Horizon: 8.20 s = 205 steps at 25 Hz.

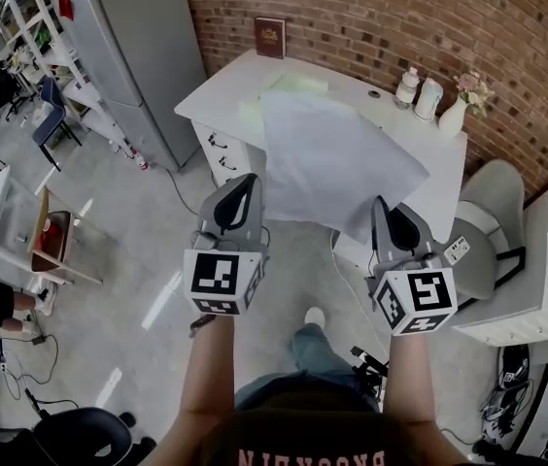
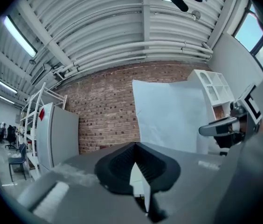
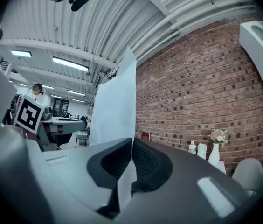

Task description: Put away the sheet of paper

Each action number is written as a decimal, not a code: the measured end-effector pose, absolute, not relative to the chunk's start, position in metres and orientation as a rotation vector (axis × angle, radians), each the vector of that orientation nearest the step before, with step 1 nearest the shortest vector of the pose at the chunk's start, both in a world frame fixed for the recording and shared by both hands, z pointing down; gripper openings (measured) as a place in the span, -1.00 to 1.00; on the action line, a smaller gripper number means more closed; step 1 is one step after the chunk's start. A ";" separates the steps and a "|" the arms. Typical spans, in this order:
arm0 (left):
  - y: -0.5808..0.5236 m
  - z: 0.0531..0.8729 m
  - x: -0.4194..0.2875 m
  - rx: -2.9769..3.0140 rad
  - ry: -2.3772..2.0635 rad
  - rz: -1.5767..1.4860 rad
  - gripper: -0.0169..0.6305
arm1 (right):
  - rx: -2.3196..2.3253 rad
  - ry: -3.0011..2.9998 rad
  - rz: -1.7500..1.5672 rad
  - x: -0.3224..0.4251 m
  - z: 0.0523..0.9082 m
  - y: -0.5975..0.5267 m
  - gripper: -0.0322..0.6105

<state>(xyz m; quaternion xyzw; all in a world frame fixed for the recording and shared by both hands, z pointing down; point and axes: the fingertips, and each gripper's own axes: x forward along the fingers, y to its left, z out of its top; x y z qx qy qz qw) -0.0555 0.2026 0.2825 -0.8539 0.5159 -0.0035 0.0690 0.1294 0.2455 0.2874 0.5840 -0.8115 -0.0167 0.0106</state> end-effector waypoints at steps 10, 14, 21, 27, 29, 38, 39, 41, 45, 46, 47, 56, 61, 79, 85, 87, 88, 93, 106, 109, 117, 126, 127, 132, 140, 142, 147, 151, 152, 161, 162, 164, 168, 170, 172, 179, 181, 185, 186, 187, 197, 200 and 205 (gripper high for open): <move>0.069 0.270 -0.024 -2.488 1.708 0.001 -0.97 | 1.658 -2.666 0.029 0.171 0.274 0.091 -0.90; 0.041 0.274 -0.023 -2.466 1.749 -0.029 -0.97 | 1.649 -2.670 0.077 0.180 0.283 0.052 -0.90; -0.010 0.285 -0.020 -2.456 1.749 -0.078 -0.97 | 1.684 -2.655 0.166 0.195 0.303 -0.007 -0.90; -0.081 0.297 -0.026 -2.486 1.730 -0.093 -0.97 | 1.714 -2.617 0.241 0.196 0.322 -0.074 -0.90; -0.109 0.299 -0.031 -2.502 1.720 -0.088 -0.97 | 1.724 -2.599 0.247 0.192 0.326 -0.100 -0.90; -0.242 0.308 -0.053 -2.577 1.639 -0.118 -0.97 | 1.803 -2.505 0.301 0.183 0.332 -0.217 -0.90; -0.255 0.310 -0.055 -2.586 1.630 -0.122 -0.97 | 1.808 -2.496 0.313 0.182 0.333 -0.227 -0.90; -0.280 0.313 -0.059 -2.607 1.610 -0.129 -0.97 | 1.818 -2.472 0.331 0.180 0.337 -0.245 -0.90; -0.318 0.323 -0.063 -2.643 1.595 -0.131 -0.97 | 1.809 -2.442 0.387 0.176 0.352 -0.271 -0.90; -0.325 0.327 -0.064 -2.651 1.600 -0.129 -0.97 | 1.798 -2.449 0.425 0.175 0.357 -0.276 -0.90; -0.330 0.330 -0.064 -2.662 1.604 -0.129 -0.97 | 1.787 -2.460 0.473 0.174 0.361 -0.280 -0.90; -0.340 0.367 -0.055 -2.711 1.629 -0.244 -0.97 | 1.648 -2.521 0.907 0.174 0.415 -0.293 -0.90; -0.338 0.393 -0.054 -2.732 1.677 -0.305 -0.97 | 1.544 -2.492 1.061 0.168 0.452 -0.289 -0.90; -0.341 0.435 -0.065 -2.734 1.742 -0.415 -0.97 | 1.347 -2.049 1.638 0.178 0.584 -0.279 -0.90; -0.346 0.427 -0.063 -2.737 1.706 -0.420 -0.97 | 1.296 -1.966 1.655 0.177 0.594 -0.288 -0.89; -0.346 0.427 -0.066 -2.737 1.698 -0.442 -0.97 | 1.283 -1.928 1.648 0.177 0.601 -0.291 -0.89; -0.346 0.428 -0.067 -2.739 1.699 -0.451 -0.97 | 1.283 -1.904 1.640 0.179 0.606 -0.293 -0.89; -0.351 0.430 -0.078 -2.729 1.702 -0.461 -0.97 | 1.313 -1.792 1.574 0.189 0.626 -0.308 -0.89; -0.362 0.439 -0.100 -2.725 1.749 -0.487 -0.97 | 1.383 -1.666 1.640 0.168 0.650 -0.342 -0.89; -0.366 0.440 -0.109 -2.720 1.775 -0.477 -0.97 | 1.407 -1.648 1.675 0.160 0.654 -0.351 -0.89; -0.377 0.443 -0.137 -2.703 1.816 -0.482 -0.97 | 1.403 -1.663 1.684 0.131 0.655 -0.379 -0.89; -0.381 0.456 -0.157 -2.700 1.834 -0.553 -0.97 | 1.374 -1.682 1.660 0.101 0.660 -0.401 -0.89; -0.381 0.457 -0.159 -2.703 1.838 -0.559 -0.97 | 1.371 -1.684 1.658 0.099 0.661 -0.403 -0.89; -0.383 0.460 -0.168 -2.701 1.856 -0.564 -0.97 | 1.375 -1.714 1.659 0.088 0.661 -0.413 -0.89; -0.382 0.467 -0.170 -2.701 1.855 -0.588 -0.97 | 1.363 -1.808 1.689 0.077 0.661 -0.427 -0.85; -0.381 0.467 -0.170 -2.696 1.852 -0.595 -0.97 | 1.359 -1.820 1.682 0.076 0.662 -0.428 -0.75; -0.380 0.466 -0.168 -2.701 1.847 -0.608 -0.97 | 1.357 -1.873 1.714 0.070 0.658 -0.431 -0.26; -0.379 0.466 -0.160 -2.721 1.813 -0.615 -0.97 | 1.412 -1.850 1.708 0.076 0.652 -0.426 0.10; -0.379 0.466 -0.157 -2.730 1.800 -0.615 -0.97 | 1.431 -1.839 1.688 0.081 0.651 -0.424 0.19; -0.371 0.467 -0.139 -2.759 1.692 -0.558 -0.97 | 1.514 -1.823 1.631 0.117 0.644 -0.397 0.33; -0.369 0.467 -0.137 -2.763 1.686 -0.556 -0.97 | 1.511 -1.834 1.630 0.120 0.641 -0.394 0.33; -0.363 0.464 -0.133 -2.776 1.679 -0.553 -0.97 | 1.501 -1.859 1.625 0.124 0.634 -0.389 0.33; -0.354 0.458 -0.127 -2.784 1.669 -0.518 -0.97 | 1.471 -1.907 1.611 0.129 0.620 -0.378 0.33; -0.350 0.453 -0.124 -2.778 1.666 -0.485 -0.97 | 1.448 -1.938 1.603 0.129 0.611 -0.370 0.19; -0.345 0.449 -0.121 -2.779 1.662 -0.473 -0.97 | 1.456 -1.976 1.569 0.132 0.599 -0.363 -0.49; -0.318 0.431 -0.108 -2.757 1.652 -0.435 -0.97 | 1.414 -2.179 1.467 0.131 0.555 -0.335 -0.89; -0.307 0.424 -0.102 -2.752 1.650 -0.422 -0.97 | 1.416 -2.232 1.405 0.131 0.540 -0.326 -0.89; -0.285 0.409 -0.091 -2.735 1.644 -0.388 -0.97 | 1.432 -2.319 1.270 0.134 0.511 -0.303 -0.89; -0.280 0.405 -0.089 -2.729 1.645 -0.379 -0.97 | 1.447 -2.342 1.228 0.136 0.502 -0.298 -0.89; -0.276 0.401 -0.086 -2.725 1.646 -0.369 -0.97 | 1.468 -2.365 1.182 0.139 0.492 -0.294 -0.89; -0.245 0.370 -0.056 -2.700 1.577 -0.309 -0.97 | 1.768 -2.478 0.451 0.166 0.377 -0.237 -0.89; -0.241 0.354 -0.052 -2.684 1.539 -0.276 -0.97 | 1.848 -2.454 0.201 0.170 0.339 -0.219 -0.90; -0.240 0.327 -0.058 -2.667 1.521 -0.190 -0.97 | 1.959 -2.378 -0.109 0.167 0.293 -0.191 -0.90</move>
